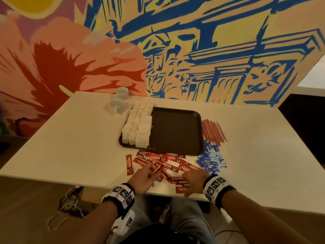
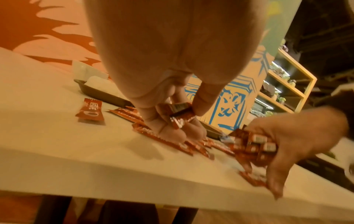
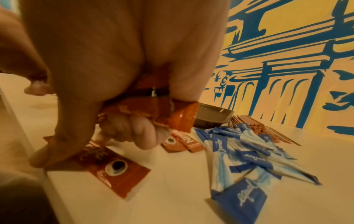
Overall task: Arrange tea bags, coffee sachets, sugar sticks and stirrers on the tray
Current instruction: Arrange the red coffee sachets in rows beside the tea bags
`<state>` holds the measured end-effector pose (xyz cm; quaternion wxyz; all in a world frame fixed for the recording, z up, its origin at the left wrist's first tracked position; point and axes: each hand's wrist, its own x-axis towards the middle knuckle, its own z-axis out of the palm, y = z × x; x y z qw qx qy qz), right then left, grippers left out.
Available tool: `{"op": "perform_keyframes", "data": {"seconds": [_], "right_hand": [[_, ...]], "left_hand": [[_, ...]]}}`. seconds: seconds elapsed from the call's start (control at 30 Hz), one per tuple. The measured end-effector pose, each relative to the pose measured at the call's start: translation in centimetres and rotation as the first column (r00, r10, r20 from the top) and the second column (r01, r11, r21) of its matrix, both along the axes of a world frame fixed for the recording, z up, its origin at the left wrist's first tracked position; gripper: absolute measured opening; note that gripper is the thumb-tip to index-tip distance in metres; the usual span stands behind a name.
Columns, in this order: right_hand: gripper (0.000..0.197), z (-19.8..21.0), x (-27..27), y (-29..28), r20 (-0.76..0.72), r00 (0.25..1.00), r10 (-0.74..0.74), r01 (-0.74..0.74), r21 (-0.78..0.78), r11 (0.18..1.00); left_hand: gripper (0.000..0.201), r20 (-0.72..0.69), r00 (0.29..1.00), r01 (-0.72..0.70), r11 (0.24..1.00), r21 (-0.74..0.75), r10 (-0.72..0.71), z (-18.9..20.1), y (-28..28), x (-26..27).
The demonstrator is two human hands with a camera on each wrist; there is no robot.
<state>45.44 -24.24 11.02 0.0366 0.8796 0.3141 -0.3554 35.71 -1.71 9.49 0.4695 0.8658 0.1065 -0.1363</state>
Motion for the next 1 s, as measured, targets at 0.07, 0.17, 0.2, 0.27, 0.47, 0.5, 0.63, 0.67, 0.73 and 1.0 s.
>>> {"op": "perform_keyframes", "data": {"seconds": [0.07, 0.17, 0.2, 0.27, 0.47, 0.5, 0.63, 0.67, 0.73, 1.0], "right_hand": [[0.079, -0.8, 0.1, 0.1, 0.015, 1.0, -0.015, 0.015, -0.002, 1.0], [0.073, -1.5, 0.6, 0.2, 0.02, 0.999, -0.044, 0.044, 0.03, 0.999], [0.072, -1.7, 0.7, 0.1, 0.011, 0.998, -0.067, 0.066, 0.058, 0.996], [0.07, -1.5, 1.2, 0.1, -0.02, 0.991, -0.131, 0.133, 0.152, 0.979], [0.01, 1.7, 3.0, 1.2, -0.118, 0.964, -0.237, 0.264, 0.479, 0.837], [0.008, 2.5, 3.0, 1.4, -0.122, 0.956, -0.267, 0.289, 0.543, 0.788], [0.016, 4.3, 2.9, 2.1, -0.264, 0.886, -0.38, 0.438, 0.745, 0.503], [0.015, 4.8, 2.8, 2.4, -0.303, 0.87, -0.39, 0.461, 0.779, 0.425], [0.011, 5.9, 2.5, 2.7, -0.367, 0.84, -0.399, 0.491, 0.826, 0.275], [0.044, 10.4, 2.5, 3.1, -0.6, 0.758, -0.255, 0.621, 0.783, 0.003]], "left_hand": [[0.015, -0.017, 1.0, -0.024, 0.998, -0.062, 0.023, 0.9, -0.3, -0.1], [0.014, 0.006, 0.999, -0.036, 0.995, -0.094, 0.037, 1.7, 0.1, -0.2], [0.015, 0.034, 0.998, -0.04, 0.995, -0.089, 0.043, 1.8, 0.3, -0.2], [0.016, 0.084, 0.996, -0.039, 0.998, -0.049, 0.043, 2.4, 0.8, 0.0], [0.03, 0.15, 0.984, -0.088, 0.996, -0.032, 0.092, 5.0, 0.7, 0.9], [0.029, 0.158, 0.982, -0.095, 0.995, -0.04, 0.101, 5.4, 0.6, 1.1], [0.023, 0.244, 0.963, -0.11, 0.993, -0.047, 0.118, 7.2, 0.5, 1.6], [0.024, 0.279, 0.952, -0.115, 0.992, -0.058, 0.127, 7.7, 0.4, 1.6], [0.024, 0.333, 0.93, -0.136, 0.987, -0.085, 0.157, 8.7, 0.0, 1.6], [0.014, 0.423, 0.849, -0.21, 0.937, -0.28, 0.317, 12.9, -1.4, 2.8]]}}
